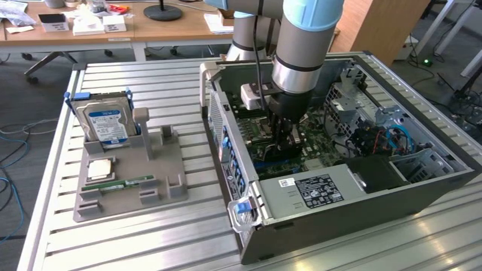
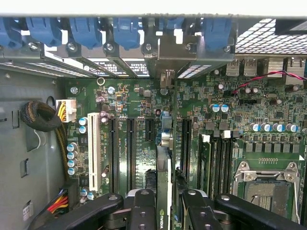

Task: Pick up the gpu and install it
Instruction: 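Insert the gpu into the slot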

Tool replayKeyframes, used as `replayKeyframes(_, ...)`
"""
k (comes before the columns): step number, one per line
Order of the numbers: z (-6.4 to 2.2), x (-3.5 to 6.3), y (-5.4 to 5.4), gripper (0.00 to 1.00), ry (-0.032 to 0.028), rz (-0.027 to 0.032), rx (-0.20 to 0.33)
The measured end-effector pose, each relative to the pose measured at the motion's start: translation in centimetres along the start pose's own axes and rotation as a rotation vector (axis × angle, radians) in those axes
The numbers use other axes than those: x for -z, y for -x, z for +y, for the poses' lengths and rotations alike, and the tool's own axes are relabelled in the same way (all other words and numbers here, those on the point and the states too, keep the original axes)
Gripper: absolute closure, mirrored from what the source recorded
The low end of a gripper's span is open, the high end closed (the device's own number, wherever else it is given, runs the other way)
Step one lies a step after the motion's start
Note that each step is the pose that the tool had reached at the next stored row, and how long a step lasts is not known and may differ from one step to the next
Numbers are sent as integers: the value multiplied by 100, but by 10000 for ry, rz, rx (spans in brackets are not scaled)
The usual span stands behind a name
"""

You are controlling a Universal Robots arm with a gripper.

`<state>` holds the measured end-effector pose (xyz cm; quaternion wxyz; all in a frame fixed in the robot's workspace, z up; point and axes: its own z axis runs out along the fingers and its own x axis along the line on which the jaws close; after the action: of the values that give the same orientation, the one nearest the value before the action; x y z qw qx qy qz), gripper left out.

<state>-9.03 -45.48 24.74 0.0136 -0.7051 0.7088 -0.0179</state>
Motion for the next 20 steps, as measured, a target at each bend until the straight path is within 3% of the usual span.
replayKeyframes(20, 1, -14, -2, 75, -1, -5, 106)
